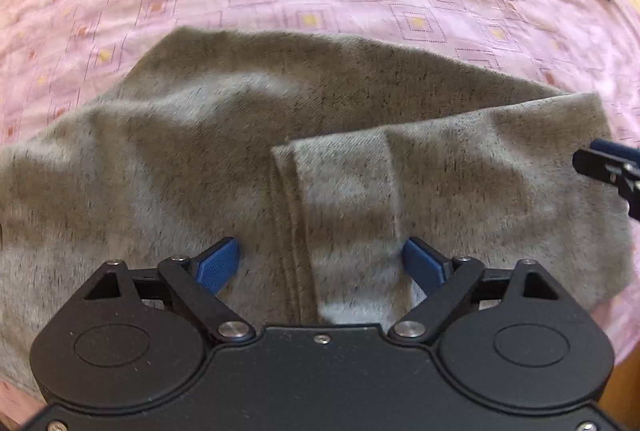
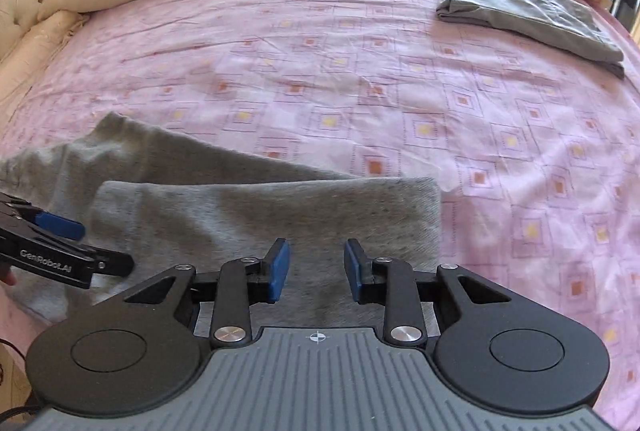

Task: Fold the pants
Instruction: 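Lay the held pant leg over the other leg and open the right gripper, then move the left gripper to the folded pant leg hem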

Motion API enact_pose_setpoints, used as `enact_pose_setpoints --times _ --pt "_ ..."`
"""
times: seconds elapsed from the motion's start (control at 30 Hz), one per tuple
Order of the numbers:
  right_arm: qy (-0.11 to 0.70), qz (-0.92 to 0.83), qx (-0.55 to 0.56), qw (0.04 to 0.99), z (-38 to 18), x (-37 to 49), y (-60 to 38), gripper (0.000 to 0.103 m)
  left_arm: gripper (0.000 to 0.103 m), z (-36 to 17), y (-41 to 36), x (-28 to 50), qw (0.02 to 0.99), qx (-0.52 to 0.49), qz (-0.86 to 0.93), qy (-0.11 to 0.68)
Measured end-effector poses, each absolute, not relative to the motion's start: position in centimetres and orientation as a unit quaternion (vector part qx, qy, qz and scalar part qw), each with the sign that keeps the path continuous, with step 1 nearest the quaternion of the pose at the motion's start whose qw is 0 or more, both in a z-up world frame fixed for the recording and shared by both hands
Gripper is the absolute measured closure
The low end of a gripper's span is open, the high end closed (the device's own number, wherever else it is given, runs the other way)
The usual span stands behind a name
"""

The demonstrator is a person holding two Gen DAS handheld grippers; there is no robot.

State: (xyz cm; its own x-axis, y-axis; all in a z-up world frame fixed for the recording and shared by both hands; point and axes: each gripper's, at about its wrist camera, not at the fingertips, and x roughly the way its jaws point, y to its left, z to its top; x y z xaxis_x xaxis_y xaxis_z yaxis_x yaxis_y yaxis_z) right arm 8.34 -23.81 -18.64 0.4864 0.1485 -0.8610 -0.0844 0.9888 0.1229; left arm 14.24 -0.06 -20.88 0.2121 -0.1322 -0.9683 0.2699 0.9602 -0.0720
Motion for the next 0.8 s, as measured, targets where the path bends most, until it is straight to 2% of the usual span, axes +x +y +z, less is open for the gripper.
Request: enact_pose_setpoints --times 0.1,0.23,0.4,0.57,0.7,0.8 --pt "0.516 0.033 0.008 0.856 -20.3 9.8 -25.7 0.076 0.011 -20.6 -1.7 14.6 0.786 0.073 -0.135 0.599" --pt "0.51 0.031 0.009 0.859 -19.5 9.8 -26.7 0.074 0.012 -19.7 -2.6 14.5 0.796 0.081 -0.118 0.588" --pt "0.491 0.107 -0.033 0.864 -18.3 6.0 -24.4 0.074 0.012 -18.6 -1.7 12.5 0.801 0.053 -0.084 0.59" --pt "0.503 0.132 -0.09 0.849 -20.0 1.8 -22.5 0.074 0.01 -20.8 -0.8 9.0 0.773 0.074 -0.066 0.626" --pt "0.503 0.124 -0.101 0.849 -19.7 1.4 -21.9 0.074 0.008 -20.7 1.2 8.4 0.77 0.023 -0.071 0.633" --pt "0.505 0.114 -0.101 0.85 -18.9 2.4 -21.4 0.074 0.01 -18.9 2.8 8.6 0.791 0.016 -0.075 0.607"
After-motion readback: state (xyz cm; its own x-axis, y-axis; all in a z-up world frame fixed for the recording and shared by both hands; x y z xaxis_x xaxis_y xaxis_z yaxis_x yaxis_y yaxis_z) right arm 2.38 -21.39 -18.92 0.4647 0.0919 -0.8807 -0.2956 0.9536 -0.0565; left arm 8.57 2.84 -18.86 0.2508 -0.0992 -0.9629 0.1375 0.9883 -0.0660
